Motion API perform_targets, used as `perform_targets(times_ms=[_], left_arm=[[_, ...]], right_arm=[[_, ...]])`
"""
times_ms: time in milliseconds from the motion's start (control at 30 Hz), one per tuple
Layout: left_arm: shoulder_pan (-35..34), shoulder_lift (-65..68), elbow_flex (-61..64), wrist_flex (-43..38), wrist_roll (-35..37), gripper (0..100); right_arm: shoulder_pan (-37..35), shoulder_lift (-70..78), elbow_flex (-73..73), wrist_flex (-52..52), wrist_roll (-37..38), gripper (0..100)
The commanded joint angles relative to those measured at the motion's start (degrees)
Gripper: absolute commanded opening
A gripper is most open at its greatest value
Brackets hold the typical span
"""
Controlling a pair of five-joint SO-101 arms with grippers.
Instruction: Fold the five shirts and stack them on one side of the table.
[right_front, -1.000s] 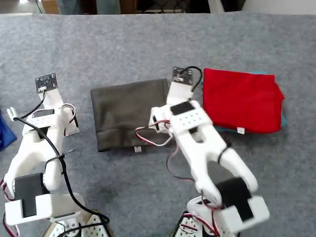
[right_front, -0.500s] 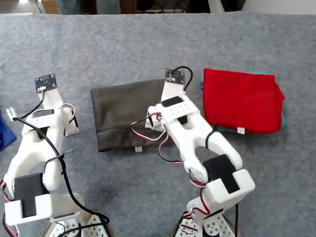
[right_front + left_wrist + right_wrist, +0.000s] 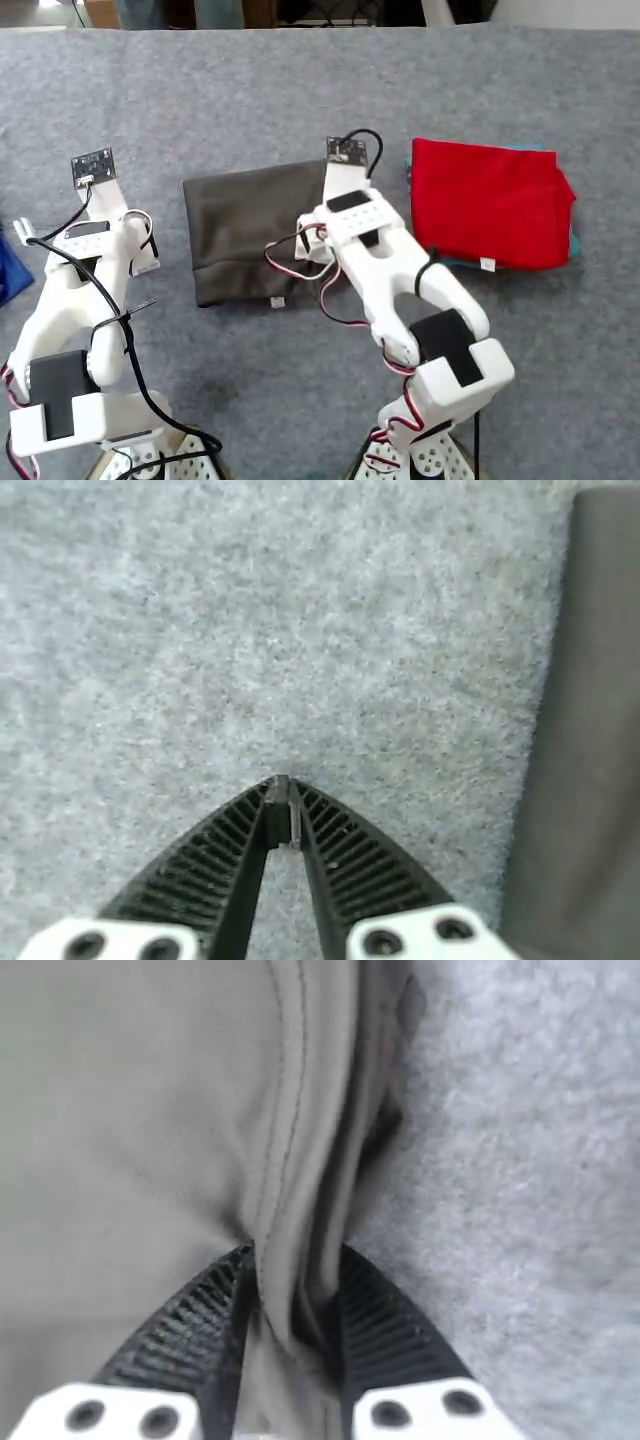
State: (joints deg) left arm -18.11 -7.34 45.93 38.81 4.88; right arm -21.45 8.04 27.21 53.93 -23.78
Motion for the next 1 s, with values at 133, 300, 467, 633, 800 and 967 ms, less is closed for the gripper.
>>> perform_targets(times_ms=[133,300,467,633,800,967], left_arm=[[-0.4,-2.81,-1.89,-0.09,0.79,3],[2.42,-3.34,-15.69,11.96,4.31,4],[8.92,-3.25,-27.56,19.52,6.07,17],[12.26,1.58,-28.18,15.91,11.96,22],[12.26,15.82,-32.48,13.36,15.03,25],[11.47,27.34,-40.48,13.63,19.96,25]], right_arm=[[1.85,0.04,-12.88,12.4,3.96,1.5],[2.46,0.04,-11.91,9.14,2.37,1.5],[3.16,0.04,-6.29,0.97,1.85,1.5],[3.69,0.04,-0.66,-4.04,1.49,1.5],[4.13,0.04,2.59,-7.21,1.49,1.5],[4.13,-0.4,6.64,-11.43,1.41,1.5]])
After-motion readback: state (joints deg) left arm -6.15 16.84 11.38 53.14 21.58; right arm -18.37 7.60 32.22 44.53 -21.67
